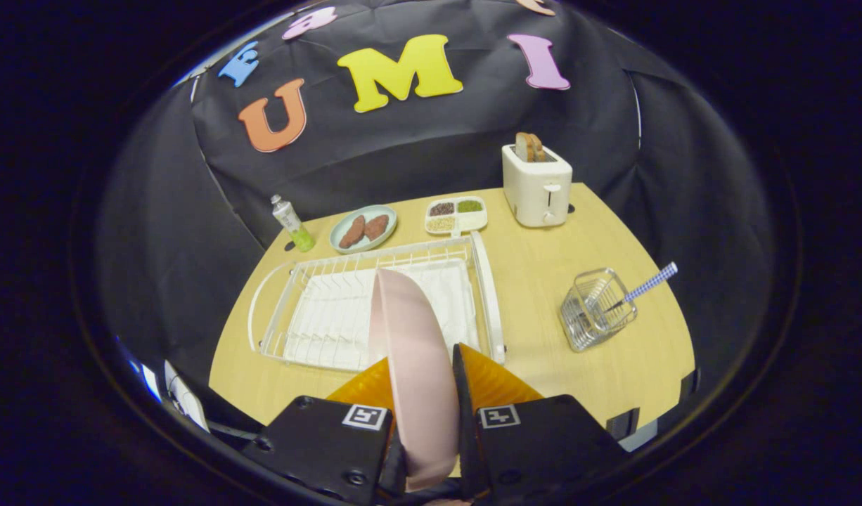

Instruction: Take the plate from the dish rack, then take the spoon from the basket and place it into the plate.

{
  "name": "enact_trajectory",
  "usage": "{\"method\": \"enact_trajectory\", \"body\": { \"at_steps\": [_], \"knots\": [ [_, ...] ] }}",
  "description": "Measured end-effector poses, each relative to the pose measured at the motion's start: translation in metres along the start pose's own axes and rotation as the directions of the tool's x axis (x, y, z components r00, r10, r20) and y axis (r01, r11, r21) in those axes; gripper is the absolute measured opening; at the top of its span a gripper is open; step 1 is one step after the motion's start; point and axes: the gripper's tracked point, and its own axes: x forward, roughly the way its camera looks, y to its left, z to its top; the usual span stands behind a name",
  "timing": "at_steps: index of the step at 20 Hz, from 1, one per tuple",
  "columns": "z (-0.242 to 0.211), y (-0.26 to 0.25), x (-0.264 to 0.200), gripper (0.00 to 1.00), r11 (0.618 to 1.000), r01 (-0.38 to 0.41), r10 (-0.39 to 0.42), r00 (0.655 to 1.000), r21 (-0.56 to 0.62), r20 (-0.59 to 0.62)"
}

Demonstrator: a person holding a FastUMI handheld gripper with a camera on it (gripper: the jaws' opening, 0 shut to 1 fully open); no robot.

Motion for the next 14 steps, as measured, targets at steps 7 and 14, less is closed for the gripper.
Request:
{"method": "enact_trajectory", "body": {
  "at_steps": [7,14],
  "knots": [
    [-0.075,-0.008,0.029,0.34,0.977,-0.148,0.158,0.986,0.155,-0.055],
    [-0.108,-0.008,0.06,0.34,0.931,-0.234,0.263,0.962,0.281,-0.068]
  ]
}}
